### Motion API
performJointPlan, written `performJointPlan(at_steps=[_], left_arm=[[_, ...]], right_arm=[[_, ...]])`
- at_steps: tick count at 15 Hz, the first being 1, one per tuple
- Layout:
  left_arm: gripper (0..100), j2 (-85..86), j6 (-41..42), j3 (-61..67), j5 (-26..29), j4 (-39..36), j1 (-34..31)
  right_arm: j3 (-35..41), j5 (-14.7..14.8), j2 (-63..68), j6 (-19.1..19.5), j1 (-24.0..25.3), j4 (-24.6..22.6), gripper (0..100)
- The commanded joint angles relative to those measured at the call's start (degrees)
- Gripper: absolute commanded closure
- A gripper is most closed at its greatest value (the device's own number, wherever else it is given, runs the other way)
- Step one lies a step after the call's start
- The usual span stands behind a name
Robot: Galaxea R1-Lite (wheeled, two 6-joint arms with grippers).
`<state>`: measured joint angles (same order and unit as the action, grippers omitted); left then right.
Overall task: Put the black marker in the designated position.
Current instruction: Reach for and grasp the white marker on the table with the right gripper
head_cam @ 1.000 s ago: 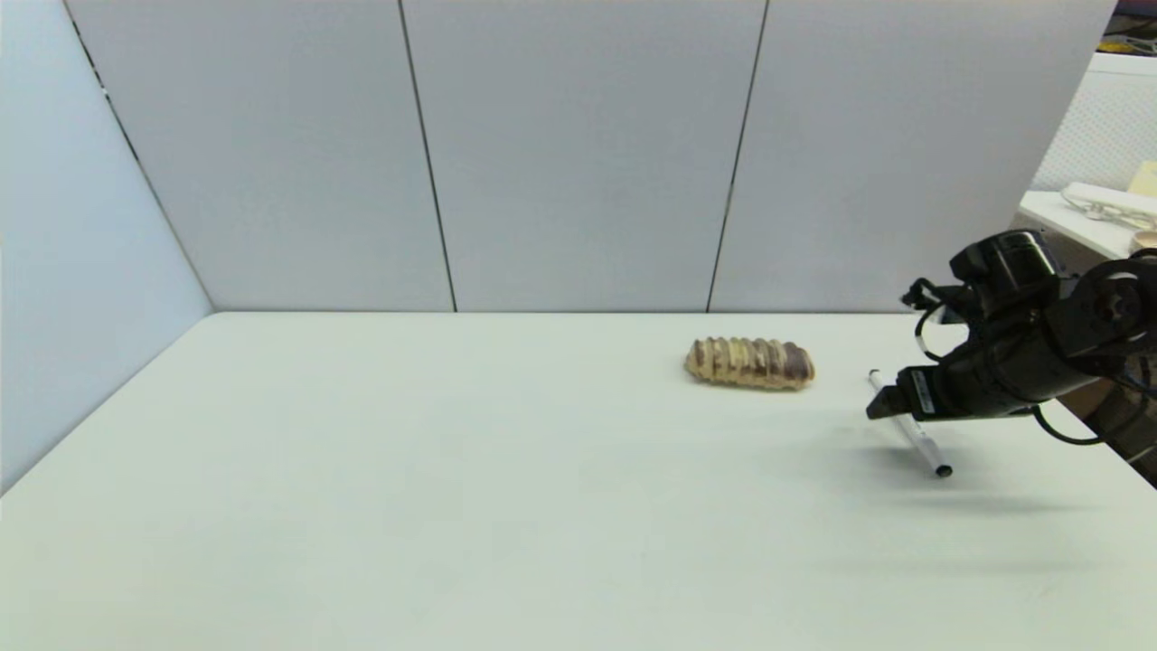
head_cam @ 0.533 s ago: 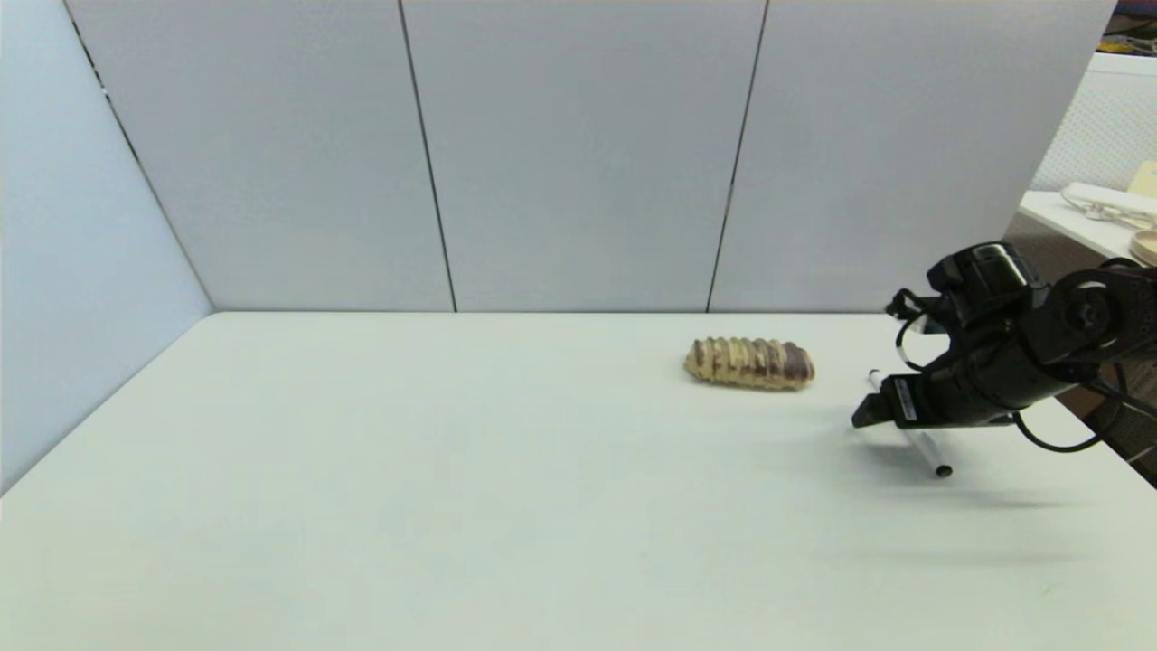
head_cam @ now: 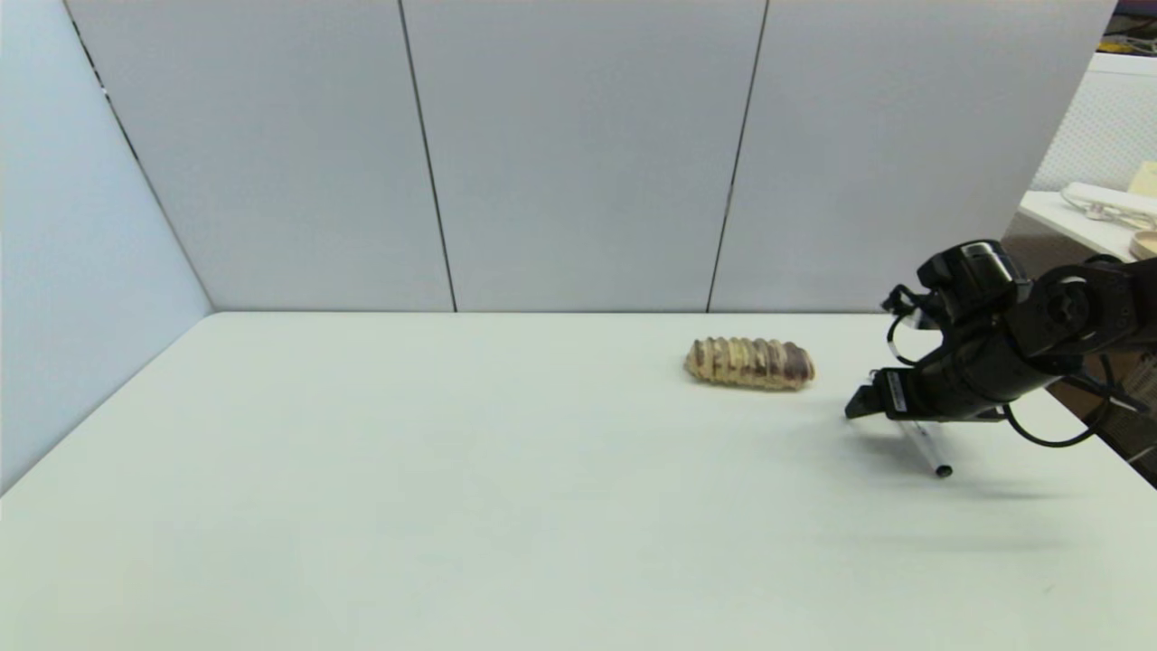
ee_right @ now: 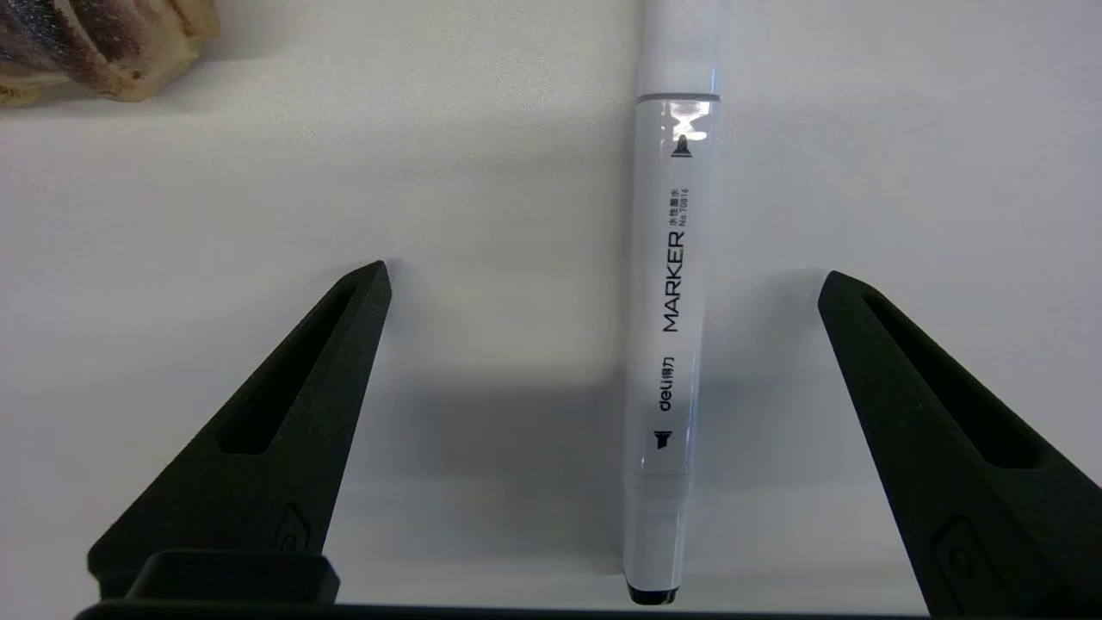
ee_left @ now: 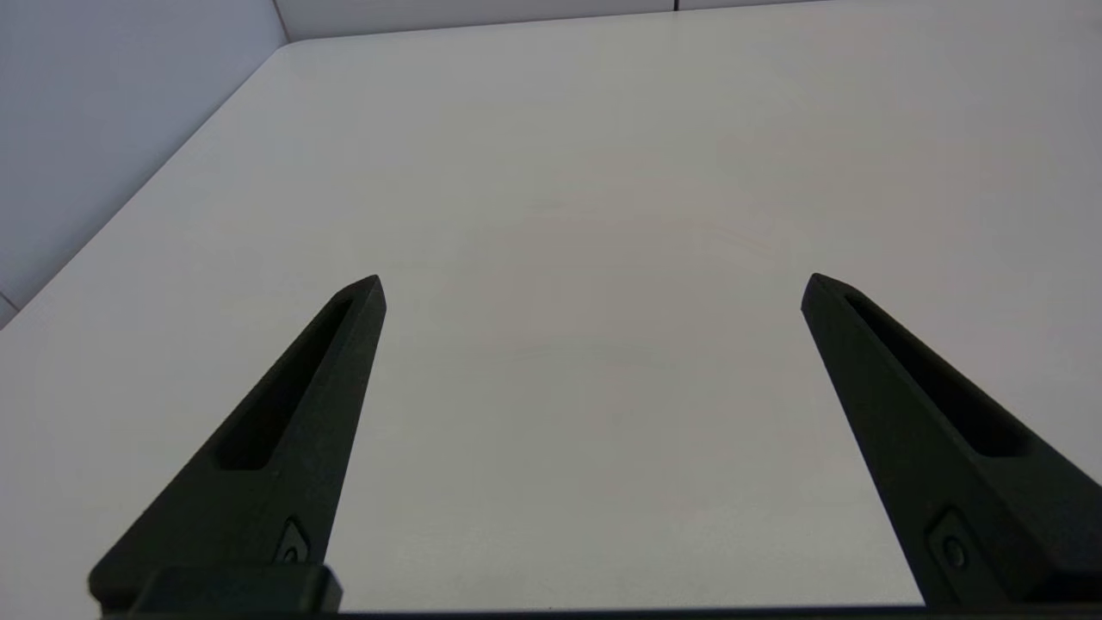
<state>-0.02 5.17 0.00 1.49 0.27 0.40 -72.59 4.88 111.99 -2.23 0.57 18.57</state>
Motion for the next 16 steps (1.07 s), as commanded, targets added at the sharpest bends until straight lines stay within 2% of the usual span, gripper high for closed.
performJointPlan(at_steps=[1,15,16], left_arm=[[0,-0.06,0.02,0.0,0.01,0.0,-0.05],[0,-0.06,0.02,0.0,0.01,0.0,-0.05],[0,0.02,0.02,0.0,0.01,0.0,-0.05]], right_arm=[[-0.35,0.05,0.51,-0.05,-0.05,0.15,0],[-0.53,0.49,0.77,0.12,-0.4,-0.02,0],[-0.53,0.57,0.77,0.12,-0.4,-0.02,100]])
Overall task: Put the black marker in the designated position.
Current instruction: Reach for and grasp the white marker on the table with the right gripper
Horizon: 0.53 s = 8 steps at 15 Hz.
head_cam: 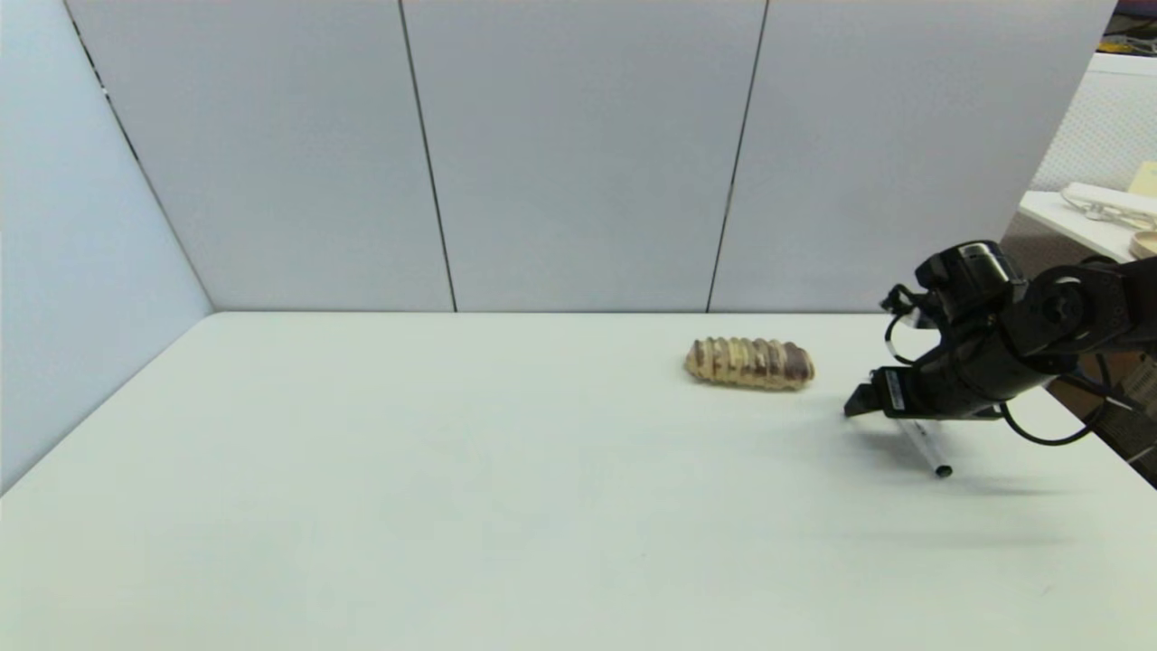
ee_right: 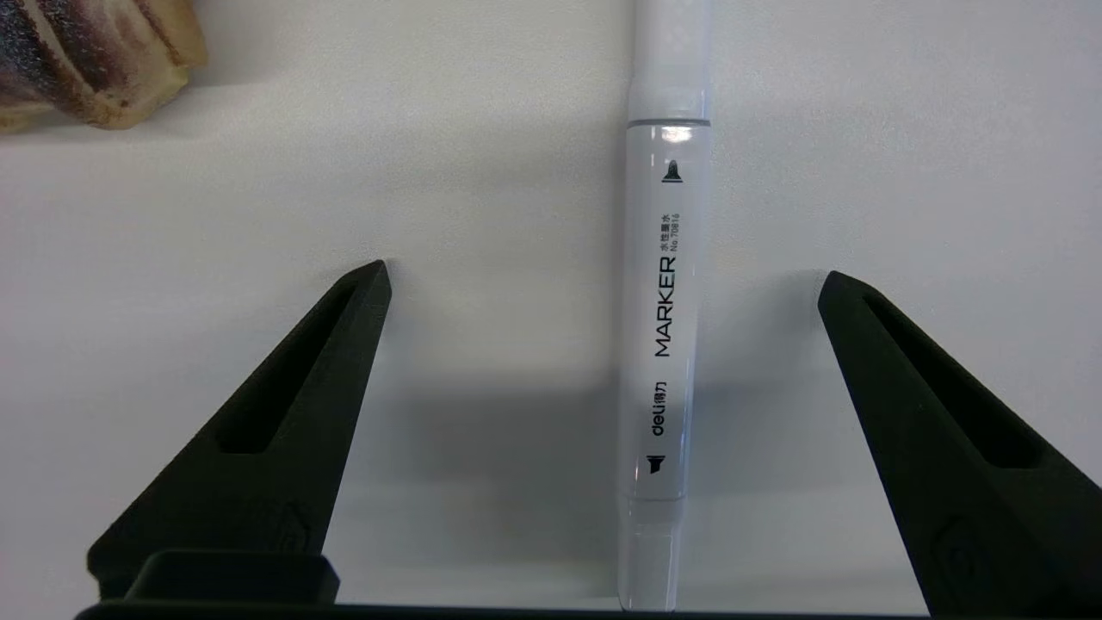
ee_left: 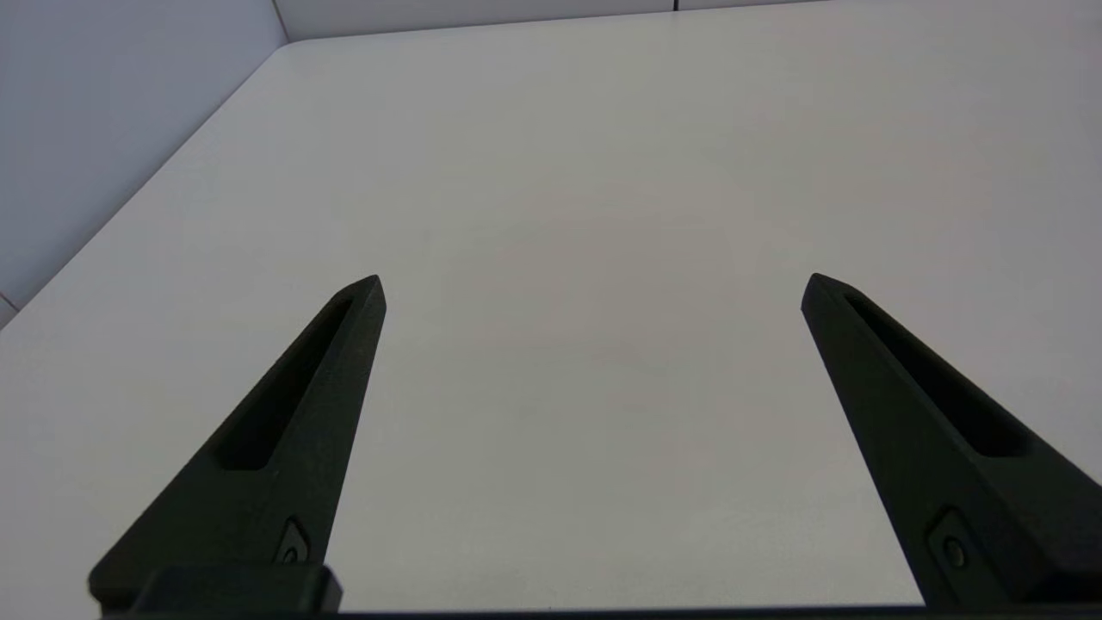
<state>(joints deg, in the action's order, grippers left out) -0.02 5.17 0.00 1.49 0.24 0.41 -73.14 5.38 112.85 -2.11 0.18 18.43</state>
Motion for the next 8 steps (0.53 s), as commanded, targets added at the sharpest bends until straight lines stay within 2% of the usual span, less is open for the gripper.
performJointPlan(at_steps=[1,8], left_arm=[[0,0.02,0.02,0.0,0.01,0.02,0.02],[0,-0.06,0.02,0.0,0.01,0.02,0.02]], right_arm=[[0.02,0.07,-0.08,-0.09,-0.01,0.11,100],[0.02,0.07,-0.08,0.0,-0.01,0.38,100]])
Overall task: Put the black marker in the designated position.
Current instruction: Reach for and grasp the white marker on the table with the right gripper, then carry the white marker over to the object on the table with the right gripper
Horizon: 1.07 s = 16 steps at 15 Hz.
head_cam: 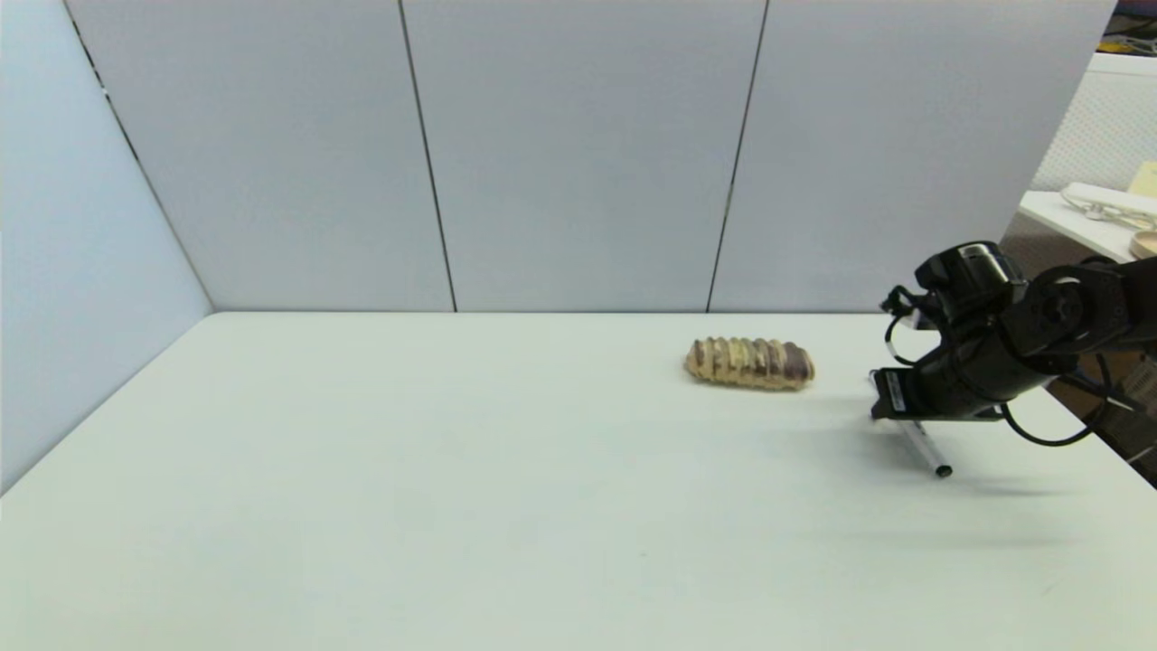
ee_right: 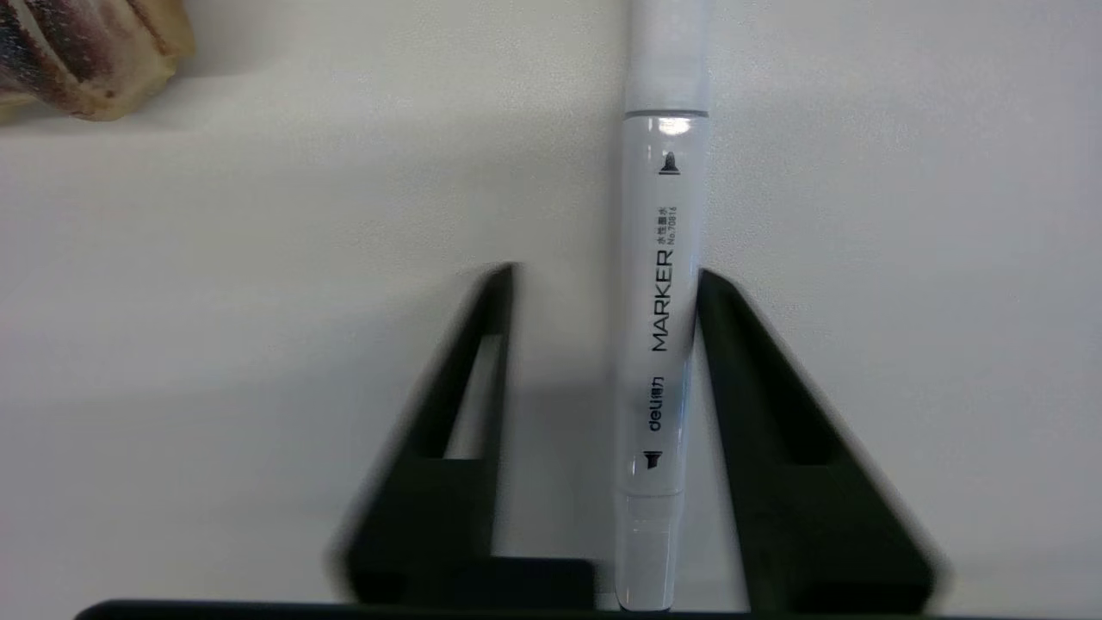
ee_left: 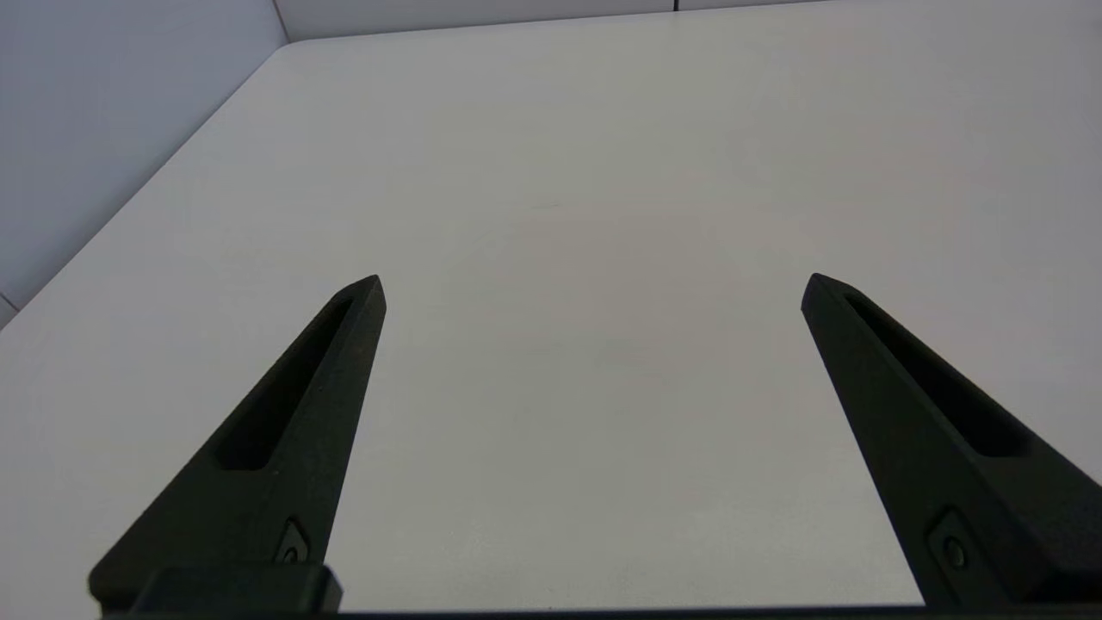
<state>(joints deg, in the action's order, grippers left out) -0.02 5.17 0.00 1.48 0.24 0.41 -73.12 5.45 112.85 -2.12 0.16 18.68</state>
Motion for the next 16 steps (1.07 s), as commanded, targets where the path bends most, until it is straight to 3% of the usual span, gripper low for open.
performJointPlan(at_steps=[1,10,13,16], left_arm=[[0,0.02,0.02,0.0,0.02,0.02,-0.06],[0,0.02,0.02,0.0,0.02,0.02,0.02],[0,0.02,0.02,0.0,0.02,0.02,-0.06],[0,-0.06,0.02,0.0,0.02,0.02,-0.06]], right_arm=[[0.08,0.0,-0.08,0.01,0.02,0.13,100],[-1.59,-1.67,-6.5,0.54,0.28,-0.39,100],[-4.14,-9.14,-11.69,0.98,1.25,0.04,100],[-4.4,-16.79,-18.81,4.58,4.5,0.31,100]])
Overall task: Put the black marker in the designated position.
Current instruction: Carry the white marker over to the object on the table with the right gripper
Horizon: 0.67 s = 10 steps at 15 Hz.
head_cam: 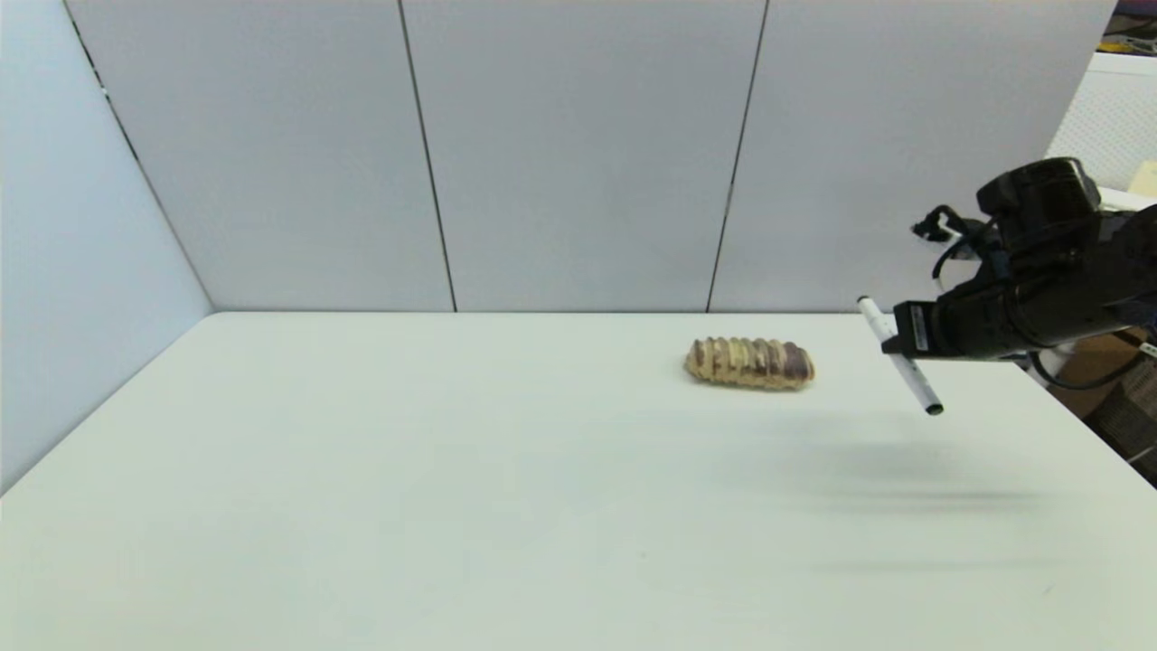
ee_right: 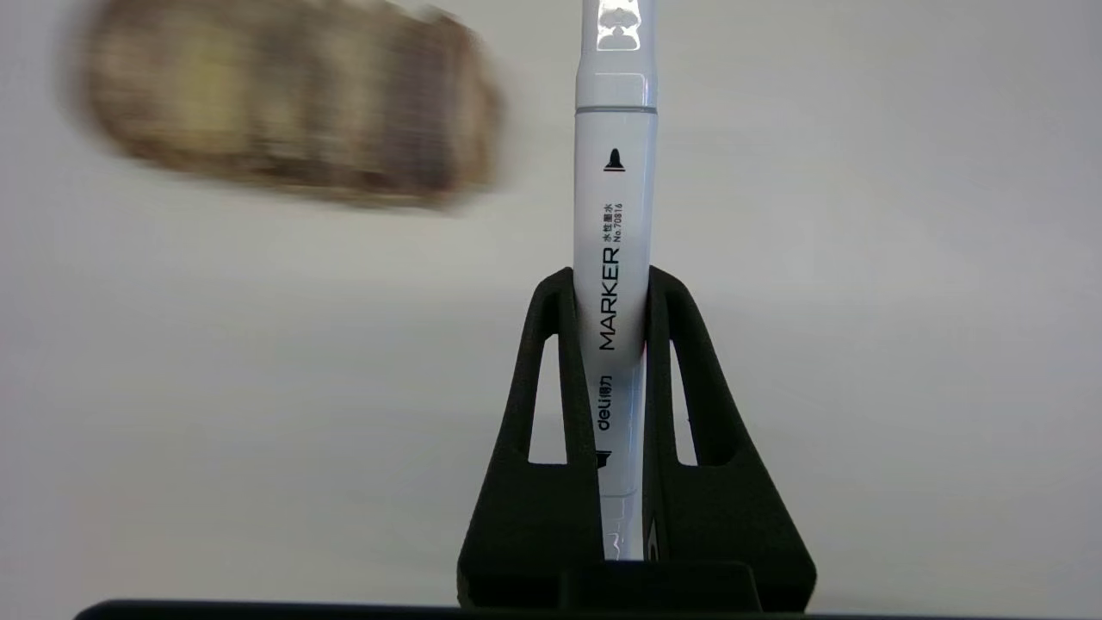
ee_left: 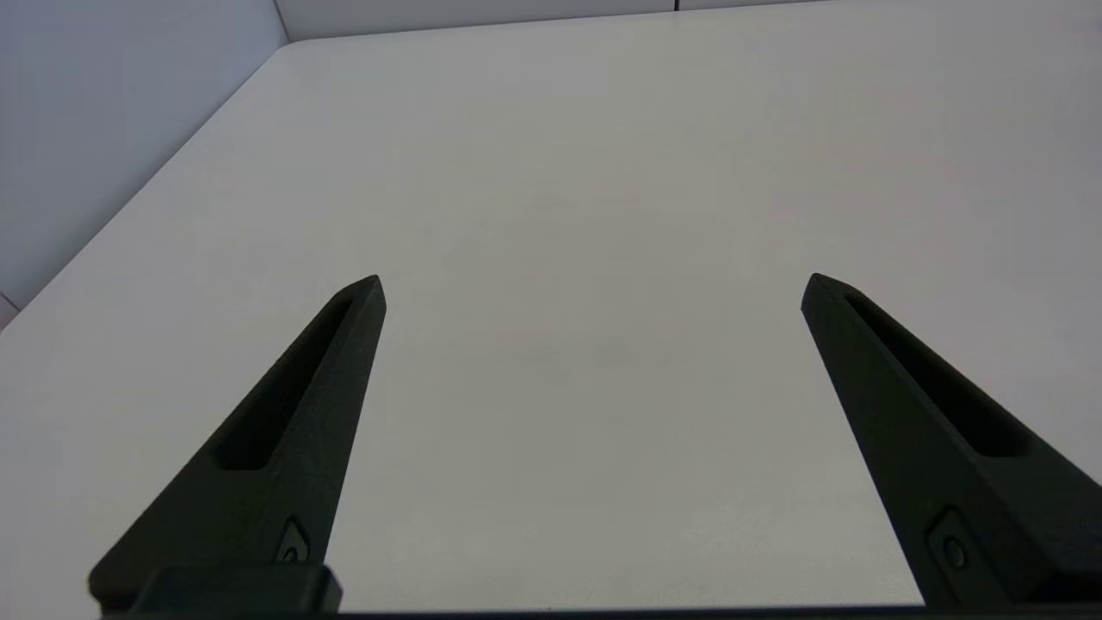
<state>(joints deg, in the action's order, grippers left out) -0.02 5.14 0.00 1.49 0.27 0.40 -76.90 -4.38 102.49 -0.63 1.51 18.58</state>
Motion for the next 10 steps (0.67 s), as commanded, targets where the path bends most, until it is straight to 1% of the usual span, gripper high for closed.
performJointPlan(at_steps=[1,2,3,4,5,7,8,10], left_arm=[[0,-0.06,0.04,0.0,0.01,0.0,0.04],[0,-0.06,0.04,0.0,0.01,0.0,-0.05],[0,0.02,0.04,0.0,0.01,0.0,0.04],[0,0.02,0.04,0.0,0.01,0.0,0.04],[0,0.02,0.04,0.0,0.01,0.0,0.04],[0,0.02,0.04,0.0,0.01,0.0,0.04],[0,-0.06,0.04,0.0,0.01,0.0,-0.05],[0,0.02,0.04,0.0,0.01,0.0,-0.05]], right_arm=[[-0.53,-10.3,-10.03,4.06,4.64,0.32,100],[-0.53,-13.03,-10.9,4.24,6.49,0.41,100],[-0.45,-14.52,-11.43,4.5,8.68,0.41,100],[-0.53,-14.87,-11.17,4.59,12.11,0.32,100],[-0.62,-14.61,-10.55,4.59,15.36,0.32,100],[-0.27,-13.29,-8.97,3.71,21.43,0.41,100],[-0.09,-11.8,-8.09,3.09,24.24,0.23,100],[-0.62,-7.58,-5.19,1.16,29.25,-0.3,100]])
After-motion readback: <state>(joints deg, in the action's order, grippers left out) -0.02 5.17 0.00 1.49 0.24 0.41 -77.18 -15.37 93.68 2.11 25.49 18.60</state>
